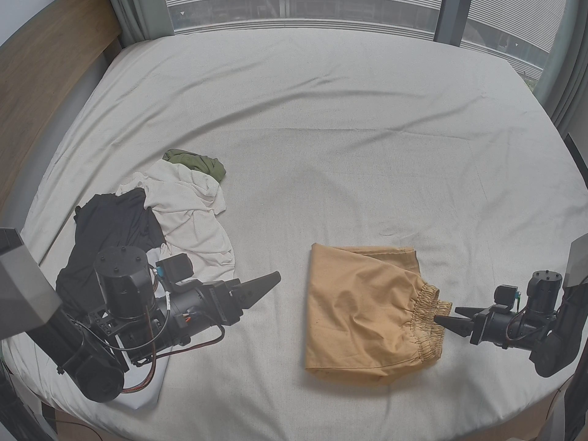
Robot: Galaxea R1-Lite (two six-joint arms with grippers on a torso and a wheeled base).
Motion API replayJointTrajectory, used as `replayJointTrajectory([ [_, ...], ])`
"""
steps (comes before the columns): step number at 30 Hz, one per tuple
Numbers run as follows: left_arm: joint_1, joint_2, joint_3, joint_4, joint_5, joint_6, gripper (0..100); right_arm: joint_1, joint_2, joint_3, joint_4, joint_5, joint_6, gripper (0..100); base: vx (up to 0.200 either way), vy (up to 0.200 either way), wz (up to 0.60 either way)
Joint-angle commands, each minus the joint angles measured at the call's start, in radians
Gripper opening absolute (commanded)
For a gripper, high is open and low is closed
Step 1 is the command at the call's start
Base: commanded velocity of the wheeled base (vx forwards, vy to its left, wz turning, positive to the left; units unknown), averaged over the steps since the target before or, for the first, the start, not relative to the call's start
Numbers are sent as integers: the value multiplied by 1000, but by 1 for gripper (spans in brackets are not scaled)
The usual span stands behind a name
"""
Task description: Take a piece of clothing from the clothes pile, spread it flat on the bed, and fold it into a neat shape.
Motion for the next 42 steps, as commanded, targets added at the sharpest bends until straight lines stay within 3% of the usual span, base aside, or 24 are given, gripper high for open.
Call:
replayJointTrajectory([
  [1,-2,6,4,-1,1,0,100,8,67,3,0,1,5,100,0,0,0],
  [27,-6,26,38,-47,1,0,100,80,129,-19,-1,7,36,100,0,0,0],
  [33,-6,28,39,-52,1,1,100,61,103,-34,-1,9,102,100,0,0,0],
  [36,-6,28,39,-52,1,0,100,43,40,-34,0,58,144,100,0,0,0],
  [42,-13,48,41,-75,2,1,100,57,55,-31,0,64,155,100,0,0,0],
])
